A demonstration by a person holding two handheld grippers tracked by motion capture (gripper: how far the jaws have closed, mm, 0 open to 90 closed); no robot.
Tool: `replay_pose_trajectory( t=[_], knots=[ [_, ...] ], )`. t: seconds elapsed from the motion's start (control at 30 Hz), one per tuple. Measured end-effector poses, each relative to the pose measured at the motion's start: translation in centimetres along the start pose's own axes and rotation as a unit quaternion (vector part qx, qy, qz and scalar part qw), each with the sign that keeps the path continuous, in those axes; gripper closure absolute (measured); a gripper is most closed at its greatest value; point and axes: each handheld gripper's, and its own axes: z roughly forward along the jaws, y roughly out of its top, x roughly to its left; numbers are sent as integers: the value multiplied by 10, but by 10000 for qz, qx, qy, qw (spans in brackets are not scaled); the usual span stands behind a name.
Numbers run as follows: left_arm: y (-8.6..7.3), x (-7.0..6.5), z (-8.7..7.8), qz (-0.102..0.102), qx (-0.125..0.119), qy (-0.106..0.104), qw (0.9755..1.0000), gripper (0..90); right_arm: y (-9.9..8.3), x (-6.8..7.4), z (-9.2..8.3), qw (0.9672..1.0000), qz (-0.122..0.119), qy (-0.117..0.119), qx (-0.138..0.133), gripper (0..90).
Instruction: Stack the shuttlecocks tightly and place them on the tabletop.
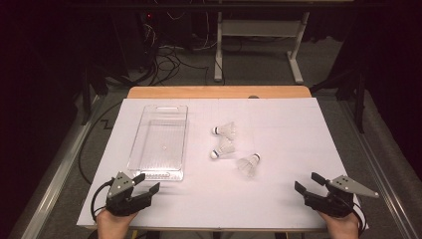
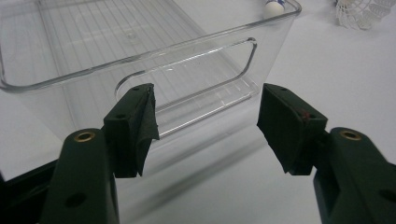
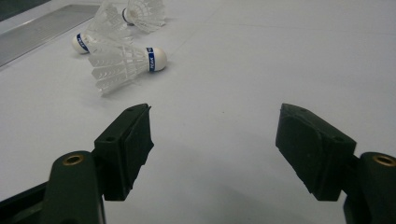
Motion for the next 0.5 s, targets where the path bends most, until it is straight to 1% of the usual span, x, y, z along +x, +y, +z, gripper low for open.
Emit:
replay_pose_trajectory(
  t=[0.1, 0.17, 0.33, 0.37, 0.43, 0.5],
  knots=[
    [-1, 0, 1, -71, -26, 76, 9999, 381, 0, 0, 0, 10000, 1, -12, 5, 275],
    [0, 1, 2, -22, -26, 17, 10000, 381, 0, 0, 0, 10000, 4, -12, -8, 275],
    [2, 2, 1, -103, -90, 8, 9999, 380, 0, -1, -1, 10000, 40, -27, -44, 272],
    [2, 2, 0, -142, -78, 26, 9999, 379, 0, 0, -1, 10000, 38, -31, -43, 273],
    [3, 3, 1, -126, -58, -20, 9999, 378, 0, 0, -1, 10000, 29, -35, -39, 272],
    [4, 3, 2, -210, -33, 25, 9998, 375, 1, 0, -1, 10000, 27, -34, -40, 272]
  ],
)
